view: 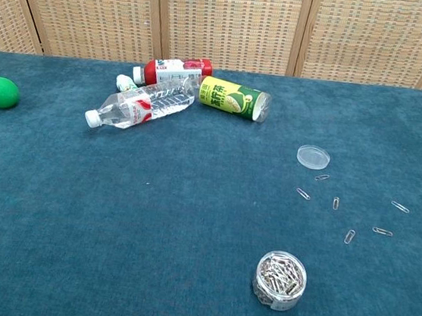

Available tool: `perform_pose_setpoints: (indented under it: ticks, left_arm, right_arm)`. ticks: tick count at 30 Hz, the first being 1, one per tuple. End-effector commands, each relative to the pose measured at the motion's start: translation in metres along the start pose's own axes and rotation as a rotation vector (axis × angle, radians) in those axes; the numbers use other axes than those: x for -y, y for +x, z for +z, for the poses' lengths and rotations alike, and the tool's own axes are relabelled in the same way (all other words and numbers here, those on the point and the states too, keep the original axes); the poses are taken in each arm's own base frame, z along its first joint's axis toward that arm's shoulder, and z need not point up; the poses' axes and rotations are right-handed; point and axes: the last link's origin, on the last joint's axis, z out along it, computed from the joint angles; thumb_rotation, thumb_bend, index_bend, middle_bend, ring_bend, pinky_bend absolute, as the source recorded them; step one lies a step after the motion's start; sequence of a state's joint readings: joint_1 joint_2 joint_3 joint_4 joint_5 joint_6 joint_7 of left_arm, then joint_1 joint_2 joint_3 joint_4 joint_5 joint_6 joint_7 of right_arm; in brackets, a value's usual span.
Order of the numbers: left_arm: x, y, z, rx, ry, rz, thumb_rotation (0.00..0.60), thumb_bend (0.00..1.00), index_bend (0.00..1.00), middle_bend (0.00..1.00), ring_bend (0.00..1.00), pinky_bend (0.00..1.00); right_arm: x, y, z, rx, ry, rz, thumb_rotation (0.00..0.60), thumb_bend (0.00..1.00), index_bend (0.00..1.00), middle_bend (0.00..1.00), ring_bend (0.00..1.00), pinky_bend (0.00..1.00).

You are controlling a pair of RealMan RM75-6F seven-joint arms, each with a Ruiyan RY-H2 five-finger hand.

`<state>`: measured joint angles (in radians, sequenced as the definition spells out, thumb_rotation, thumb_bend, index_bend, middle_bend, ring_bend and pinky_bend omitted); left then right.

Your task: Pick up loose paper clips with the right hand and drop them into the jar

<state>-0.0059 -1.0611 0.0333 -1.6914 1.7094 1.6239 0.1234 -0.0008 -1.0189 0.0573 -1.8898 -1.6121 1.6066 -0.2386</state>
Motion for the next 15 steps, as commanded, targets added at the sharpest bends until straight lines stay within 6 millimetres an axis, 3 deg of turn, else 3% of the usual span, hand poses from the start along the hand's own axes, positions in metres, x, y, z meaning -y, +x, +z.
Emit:
perform_pose_setpoints:
  ticks: [1,3,8,15]
  left_arm:
    - [0.000,0.000,0.000,0.000,0.000,0.001,0.600,0.00,0.00,0.00,0.00,0.00]
    - [0.001,-0.001,0.001,0.002,0.003,0.000,0.600,0.00,0.00,0.00,0.00,0.00]
    - [0.001,0.000,0.002,0.002,0.004,-0.001,0.600,0.00,0.00,0.00,0.00,0.00]
    - [0.001,0.000,0.003,0.002,0.005,-0.002,0.600,0.00,0.00,0.00,0.00,0.00]
  right_arm:
    - [0.000,-0.001,0.000,0.003,0.000,-0.004,0.600,0.00,0.15,0.00,0.00,0.00]
    - [0.001,-0.003,0.001,0.007,-0.001,-0.008,0.600,0.00,0.14,0.00,0.00,0.00]
    - [0.002,-0.006,0.002,0.008,-0.002,-0.021,0.600,0.00,0.00,0.00,0.00,0.00]
    - [0.005,-0.012,0.005,0.031,0.009,-0.012,0.600,0.00,0.00,0.00,0.00,0.00]
